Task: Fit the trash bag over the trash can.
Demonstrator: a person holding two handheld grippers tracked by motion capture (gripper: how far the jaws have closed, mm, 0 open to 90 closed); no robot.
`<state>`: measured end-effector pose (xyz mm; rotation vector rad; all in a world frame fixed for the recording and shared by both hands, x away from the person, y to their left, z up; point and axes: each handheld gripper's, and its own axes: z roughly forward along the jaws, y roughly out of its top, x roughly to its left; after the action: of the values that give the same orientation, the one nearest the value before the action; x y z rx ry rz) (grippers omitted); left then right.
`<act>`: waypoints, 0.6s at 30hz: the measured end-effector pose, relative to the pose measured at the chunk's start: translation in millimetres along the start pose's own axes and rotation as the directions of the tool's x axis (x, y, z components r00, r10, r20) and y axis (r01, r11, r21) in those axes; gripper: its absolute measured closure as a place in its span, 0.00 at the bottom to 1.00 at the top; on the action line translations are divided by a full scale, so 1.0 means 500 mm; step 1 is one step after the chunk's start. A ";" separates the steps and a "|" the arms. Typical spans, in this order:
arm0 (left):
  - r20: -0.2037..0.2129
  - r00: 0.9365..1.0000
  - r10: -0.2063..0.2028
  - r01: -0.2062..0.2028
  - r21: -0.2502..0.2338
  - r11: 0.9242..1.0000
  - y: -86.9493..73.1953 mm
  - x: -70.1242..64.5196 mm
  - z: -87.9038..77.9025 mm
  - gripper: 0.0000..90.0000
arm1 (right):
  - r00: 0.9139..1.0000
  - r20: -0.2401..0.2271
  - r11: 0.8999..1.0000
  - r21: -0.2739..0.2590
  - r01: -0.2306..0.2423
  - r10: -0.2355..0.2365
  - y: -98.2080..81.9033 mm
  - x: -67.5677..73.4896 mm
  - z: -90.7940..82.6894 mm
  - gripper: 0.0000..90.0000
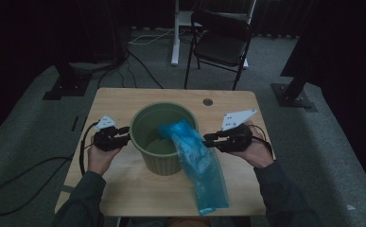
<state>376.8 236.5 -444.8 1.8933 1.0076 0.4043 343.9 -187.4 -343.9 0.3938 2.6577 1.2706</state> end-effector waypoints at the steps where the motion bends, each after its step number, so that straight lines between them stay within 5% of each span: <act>1: 0.000 1.000 0.000 0.000 0.000 1.000 0.000 0.000 0.000 0.62 | 1.000 0.005 1.000 -0.006 -0.001 0.001 0.001 0.001 -0.002 0.82; 7: 0.003 1.000 0.002 -0.002 0.002 1.000 -0.001 -0.002 0.004 0.62 | 1.000 0.006 1.000 -0.024 0.002 -0.001 0.006 0.002 -0.011 0.82; 13: 0.005 1.000 -0.002 0.002 0.001 1.000 -0.003 -0.002 0.006 0.62 | 1.000 0.010 1.000 0.022 -0.005 0.005 0.000 0.001 0.012 0.74; 18: 0.011 1.000 0.008 -0.008 0.005 1.000 0.000 -0.007 0.011 0.63 | 0.999 0.024 0.999 0.047 -0.024 0.023 -0.001 -0.010 0.021 0.92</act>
<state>378.1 230.6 -446.9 1.9021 0.9952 0.3964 351.1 -181.6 -350.8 0.4450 2.6756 1.2041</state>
